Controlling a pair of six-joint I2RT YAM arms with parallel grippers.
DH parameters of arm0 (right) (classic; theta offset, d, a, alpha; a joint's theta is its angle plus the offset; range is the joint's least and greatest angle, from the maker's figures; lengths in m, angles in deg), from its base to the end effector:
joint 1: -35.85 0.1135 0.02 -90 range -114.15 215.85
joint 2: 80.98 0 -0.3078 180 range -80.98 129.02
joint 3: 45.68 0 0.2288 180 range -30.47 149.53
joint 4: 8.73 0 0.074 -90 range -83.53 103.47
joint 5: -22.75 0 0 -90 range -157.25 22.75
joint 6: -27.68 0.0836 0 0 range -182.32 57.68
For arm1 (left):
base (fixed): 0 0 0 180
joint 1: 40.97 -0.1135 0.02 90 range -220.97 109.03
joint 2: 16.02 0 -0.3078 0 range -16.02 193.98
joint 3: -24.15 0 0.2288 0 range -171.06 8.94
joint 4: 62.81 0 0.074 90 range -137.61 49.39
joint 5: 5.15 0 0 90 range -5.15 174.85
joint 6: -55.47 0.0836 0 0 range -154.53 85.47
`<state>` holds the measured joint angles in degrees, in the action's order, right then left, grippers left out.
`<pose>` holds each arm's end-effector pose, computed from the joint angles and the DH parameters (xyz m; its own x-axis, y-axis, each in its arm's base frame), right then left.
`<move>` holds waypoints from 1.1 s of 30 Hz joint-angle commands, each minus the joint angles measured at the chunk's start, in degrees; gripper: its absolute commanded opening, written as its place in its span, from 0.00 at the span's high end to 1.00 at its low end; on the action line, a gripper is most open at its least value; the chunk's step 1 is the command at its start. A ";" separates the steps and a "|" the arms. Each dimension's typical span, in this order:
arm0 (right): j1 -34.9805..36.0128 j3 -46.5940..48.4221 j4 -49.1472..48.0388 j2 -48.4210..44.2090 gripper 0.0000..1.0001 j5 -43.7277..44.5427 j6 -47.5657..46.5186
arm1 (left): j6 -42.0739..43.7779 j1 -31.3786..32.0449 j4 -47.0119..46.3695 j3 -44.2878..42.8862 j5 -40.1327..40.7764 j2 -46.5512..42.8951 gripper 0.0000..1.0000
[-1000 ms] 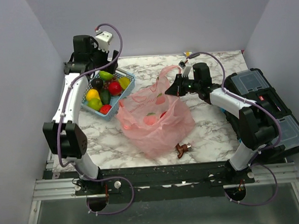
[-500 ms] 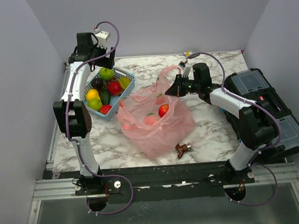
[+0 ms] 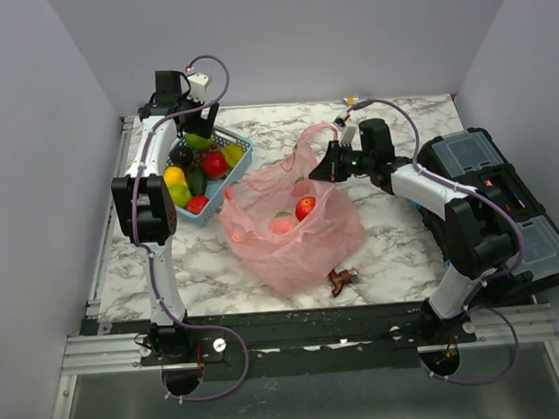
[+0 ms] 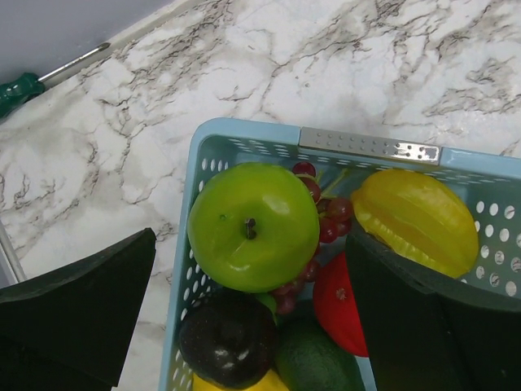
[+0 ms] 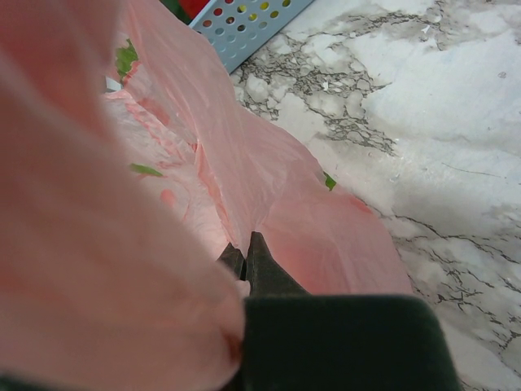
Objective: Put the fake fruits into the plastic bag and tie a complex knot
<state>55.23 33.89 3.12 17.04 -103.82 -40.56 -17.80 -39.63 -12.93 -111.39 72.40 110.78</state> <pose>0.3625 0.1803 0.2747 -0.7207 0.0621 -0.6904 -0.5218 0.6072 0.5993 0.5472 -0.0308 0.2923 -0.5766 0.2947 -0.7621 0.3666 0.9268 0.0810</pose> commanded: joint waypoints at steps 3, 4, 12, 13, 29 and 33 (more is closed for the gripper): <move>-0.28 1.65 0.98 1.38 0.99 -0.07 -0.68 | 2.37 0.30 2.74 -5.72 1.72 3.67 0.02; -0.30 1.73 0.99 1.54 0.99 -0.07 -0.55 | 2.70 0.52 2.91 -5.93 1.93 3.84 0.02; -0.30 2.70 0.98 2.33 0.99 0.19 -0.61 | 6.12 1.83 5.45 -6.83 7.14 5.75 0.02; -0.30 2.79 0.98 2.38 0.99 0.19 -0.65 | 6.69 1.83 5.98 -7.31 7.69 6.39 0.02; -0.30 3.41 0.98 3.30 0.99 0.02 -0.75 | 9.90 3.58 6.97 -8.10 11.85 8.29 0.19; -0.30 3.41 0.98 3.31 0.99 -0.01 -0.84 | 10.42 3.59 4.96 -5.66 12.00 5.74 0.38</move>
<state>55.23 35.86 3.16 19.57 -103.80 -40.56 -8.62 -36.33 -6.18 -119.11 82.76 119.55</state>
